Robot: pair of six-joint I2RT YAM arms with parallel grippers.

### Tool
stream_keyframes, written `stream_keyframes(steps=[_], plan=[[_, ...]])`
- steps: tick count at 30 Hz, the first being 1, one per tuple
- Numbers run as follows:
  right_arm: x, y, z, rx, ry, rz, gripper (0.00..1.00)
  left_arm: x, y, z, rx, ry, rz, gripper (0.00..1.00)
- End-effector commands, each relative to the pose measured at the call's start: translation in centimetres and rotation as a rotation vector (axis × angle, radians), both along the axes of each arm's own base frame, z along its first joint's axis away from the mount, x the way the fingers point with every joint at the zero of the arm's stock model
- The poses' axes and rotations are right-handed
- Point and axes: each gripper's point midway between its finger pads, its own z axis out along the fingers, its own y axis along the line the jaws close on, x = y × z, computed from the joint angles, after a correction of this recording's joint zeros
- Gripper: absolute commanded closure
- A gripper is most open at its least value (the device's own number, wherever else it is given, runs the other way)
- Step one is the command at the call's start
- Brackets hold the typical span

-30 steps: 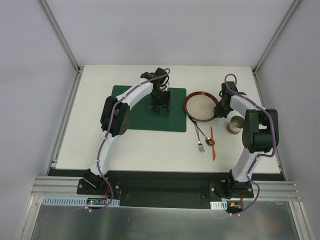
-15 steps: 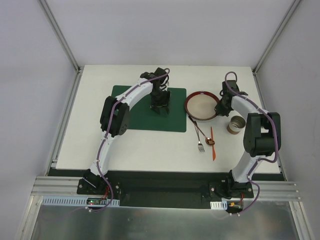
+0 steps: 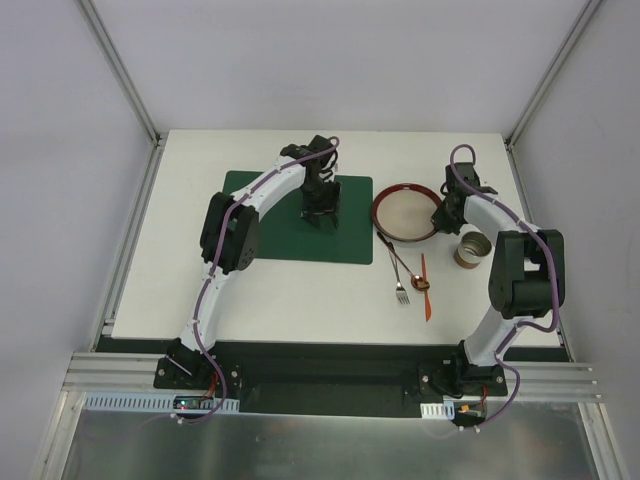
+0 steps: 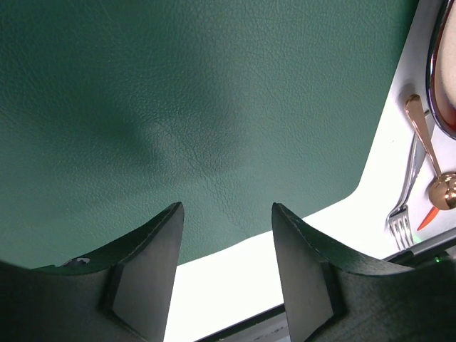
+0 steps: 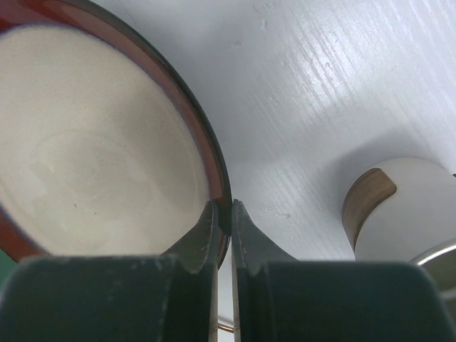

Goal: Set the dinner table for one person
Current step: Pick up the plate at the center of the board.

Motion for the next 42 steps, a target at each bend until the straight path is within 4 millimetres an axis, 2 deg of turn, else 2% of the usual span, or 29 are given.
stream_keyframes(steps=[1, 14, 24, 33, 34, 35, 38, 42], plan=[[-0.2, -0.4, 1.2, -0.034, -0.033, 0.035, 1.0, -0.2, 0.1, 3.1, -0.029, -0.038, 0.015, 0.48], [-0.3, 0.1, -0.4, -0.011, 0.027, 0.052, 1.0, -0.2, 0.2, 3.1, -0.027, -0.034, 0.018, 0.48], [-1.2, 1.8, -2.4, 0.044, 0.084, 0.088, 1.0, -0.2, 0.1, 3.0, -0.03, -0.031, 0.021, 0.48], [-1.4, 1.0, -3.3, -0.001, 0.153, 0.068, 1.0, -0.2, 0.3, 3.2, -0.025, -0.039, 0.019, 0.48], [-1.4, 0.9, -3.3, -0.008, 0.155, 0.069, 0.97, -0.3, 0.3, 3.2, -0.024, -0.038, 0.019, 0.48], [-1.5, 0.7, -3.3, -0.018, 0.16, 0.07, 0.87, -0.3, 0.3, 3.2, -0.023, -0.038, 0.02, 0.48], [-1.5, 0.1, -2.8, -0.053, 0.153, 0.076, 0.68, -0.4, 0.4, 3.0, -0.018, -0.033, 0.019, 0.48], [-1.4, -1.3, -2.1, -0.13, 0.15, 0.077, 0.55, -0.5, 0.4, 2.9, -0.018, -0.031, 0.018, 0.48]])
